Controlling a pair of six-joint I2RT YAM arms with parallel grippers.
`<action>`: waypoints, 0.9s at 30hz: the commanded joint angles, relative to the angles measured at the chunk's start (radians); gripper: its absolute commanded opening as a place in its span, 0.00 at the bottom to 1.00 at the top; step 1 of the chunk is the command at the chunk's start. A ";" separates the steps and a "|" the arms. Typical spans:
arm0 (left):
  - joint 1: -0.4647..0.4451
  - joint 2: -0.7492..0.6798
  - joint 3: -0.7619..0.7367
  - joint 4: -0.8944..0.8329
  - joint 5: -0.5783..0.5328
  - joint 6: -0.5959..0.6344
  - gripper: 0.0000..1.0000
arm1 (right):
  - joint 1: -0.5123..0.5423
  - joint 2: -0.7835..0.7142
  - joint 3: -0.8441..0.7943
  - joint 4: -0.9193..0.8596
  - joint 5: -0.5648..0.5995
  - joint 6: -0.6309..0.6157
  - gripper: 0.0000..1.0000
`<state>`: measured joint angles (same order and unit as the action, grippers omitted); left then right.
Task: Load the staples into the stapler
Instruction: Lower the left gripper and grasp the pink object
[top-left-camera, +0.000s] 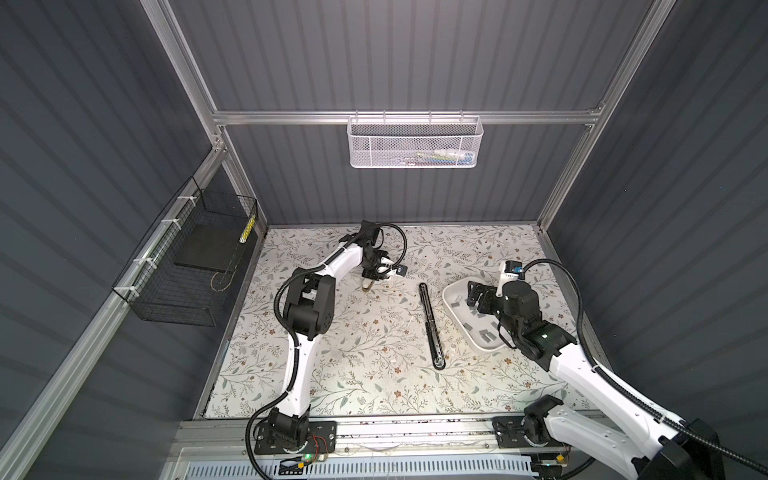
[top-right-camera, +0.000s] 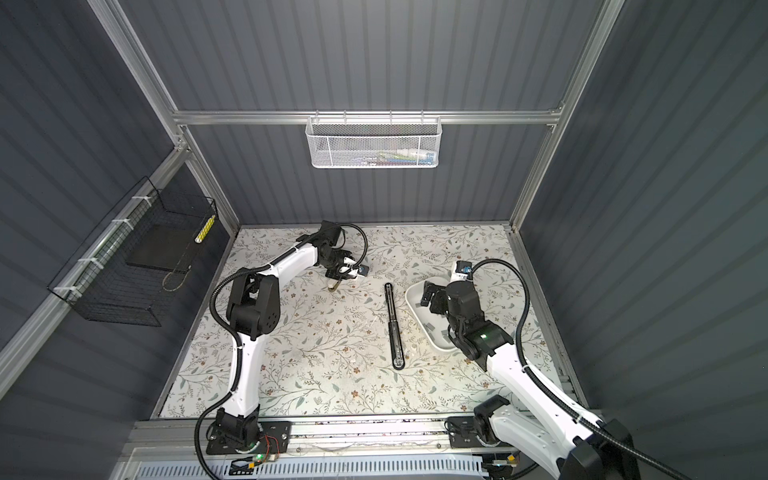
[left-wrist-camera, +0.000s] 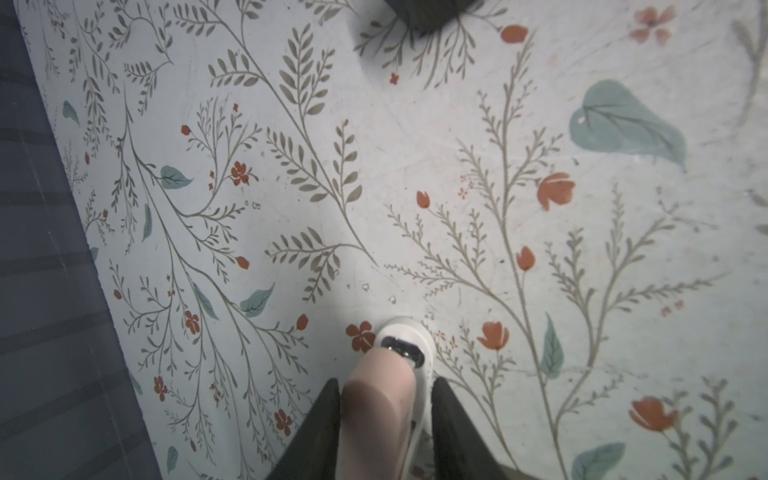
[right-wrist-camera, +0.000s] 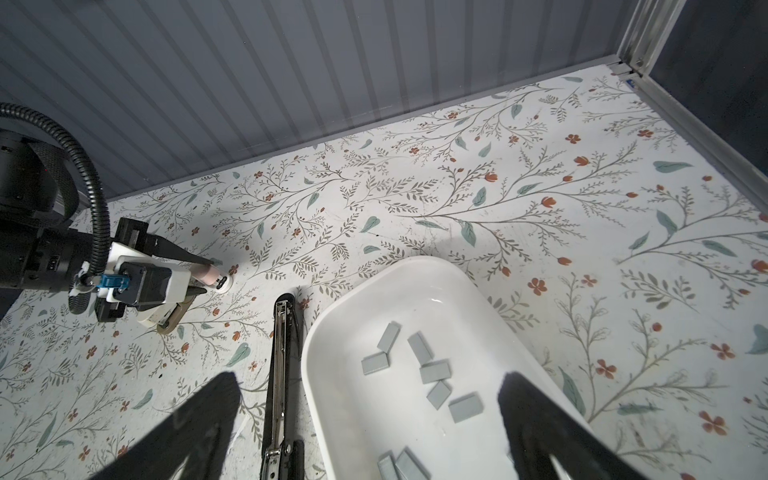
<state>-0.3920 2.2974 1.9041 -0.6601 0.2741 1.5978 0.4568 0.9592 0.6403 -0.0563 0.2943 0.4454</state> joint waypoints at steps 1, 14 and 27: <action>-0.002 -0.030 -0.017 -0.032 0.014 0.018 0.38 | -0.006 0.000 0.007 -0.006 -0.005 0.009 0.99; -0.002 0.005 0.013 -0.042 0.011 0.021 0.49 | -0.008 0.008 0.009 -0.005 -0.010 0.011 0.99; -0.003 0.058 0.041 -0.053 -0.003 0.023 0.46 | -0.009 0.015 0.009 -0.003 -0.016 0.013 0.99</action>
<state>-0.3920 2.3222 1.9156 -0.6724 0.2699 1.6108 0.4511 0.9707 0.6403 -0.0563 0.2821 0.4488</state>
